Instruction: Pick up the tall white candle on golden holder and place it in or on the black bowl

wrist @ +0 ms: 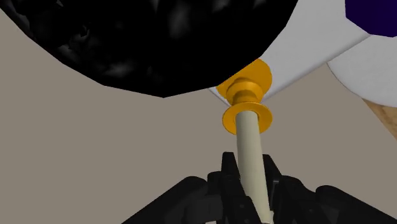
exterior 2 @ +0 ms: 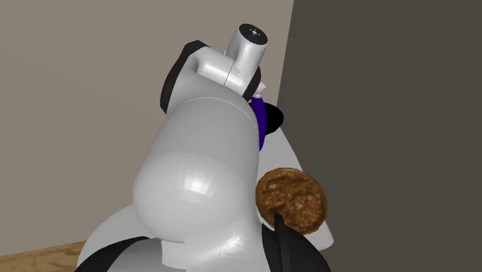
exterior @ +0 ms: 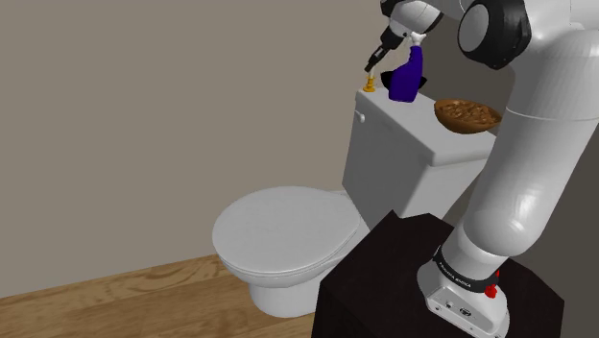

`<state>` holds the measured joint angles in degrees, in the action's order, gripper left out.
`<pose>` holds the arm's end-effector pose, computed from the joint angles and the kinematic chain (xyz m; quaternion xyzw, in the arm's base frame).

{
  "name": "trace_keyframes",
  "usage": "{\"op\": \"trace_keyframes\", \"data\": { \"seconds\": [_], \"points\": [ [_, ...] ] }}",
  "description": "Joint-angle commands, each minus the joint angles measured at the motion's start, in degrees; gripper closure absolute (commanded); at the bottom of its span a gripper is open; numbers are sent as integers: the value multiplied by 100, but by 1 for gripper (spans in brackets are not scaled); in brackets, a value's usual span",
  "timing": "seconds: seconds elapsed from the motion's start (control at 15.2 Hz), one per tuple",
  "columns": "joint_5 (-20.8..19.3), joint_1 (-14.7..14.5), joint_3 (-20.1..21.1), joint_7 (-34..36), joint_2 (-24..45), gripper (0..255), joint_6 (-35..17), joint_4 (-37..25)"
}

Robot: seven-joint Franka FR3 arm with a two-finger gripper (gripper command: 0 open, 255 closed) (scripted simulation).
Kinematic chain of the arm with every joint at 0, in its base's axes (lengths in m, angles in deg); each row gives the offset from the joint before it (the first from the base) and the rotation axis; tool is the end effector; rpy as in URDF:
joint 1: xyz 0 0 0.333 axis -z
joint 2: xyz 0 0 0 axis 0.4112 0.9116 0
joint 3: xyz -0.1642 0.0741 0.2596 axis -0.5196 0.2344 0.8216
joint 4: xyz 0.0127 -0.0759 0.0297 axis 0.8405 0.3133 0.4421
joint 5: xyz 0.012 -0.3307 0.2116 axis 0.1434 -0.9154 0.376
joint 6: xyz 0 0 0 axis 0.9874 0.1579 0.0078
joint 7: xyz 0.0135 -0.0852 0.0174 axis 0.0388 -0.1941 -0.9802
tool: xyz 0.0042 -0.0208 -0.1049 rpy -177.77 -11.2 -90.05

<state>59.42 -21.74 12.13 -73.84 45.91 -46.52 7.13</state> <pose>0.5171 -0.3862 0.5479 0.9601 0.0990 0.2594 0.0331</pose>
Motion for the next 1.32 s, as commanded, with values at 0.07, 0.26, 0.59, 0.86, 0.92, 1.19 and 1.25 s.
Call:
{"op": "trace_keyframes", "data": {
  "seconds": [0.07,0.26,0.59,0.86,0.92,1.19,1.25],
  "points": [
    [115,102,-11,-99,166,255,719,29],
    [-56,30,-48,-12,-42,255,736,143],
    [-48,99,-8,157,128,255,1051,-338],
    [-100,129,-30,274,129,255,1330,-638],
    [-109,139,-35,301,134,255,1402,-718],
    [-128,188,-53,406,169,255,1699,-1058],
    [-128,203,-57,431,183,255,1776,-1149]
  ]
}}
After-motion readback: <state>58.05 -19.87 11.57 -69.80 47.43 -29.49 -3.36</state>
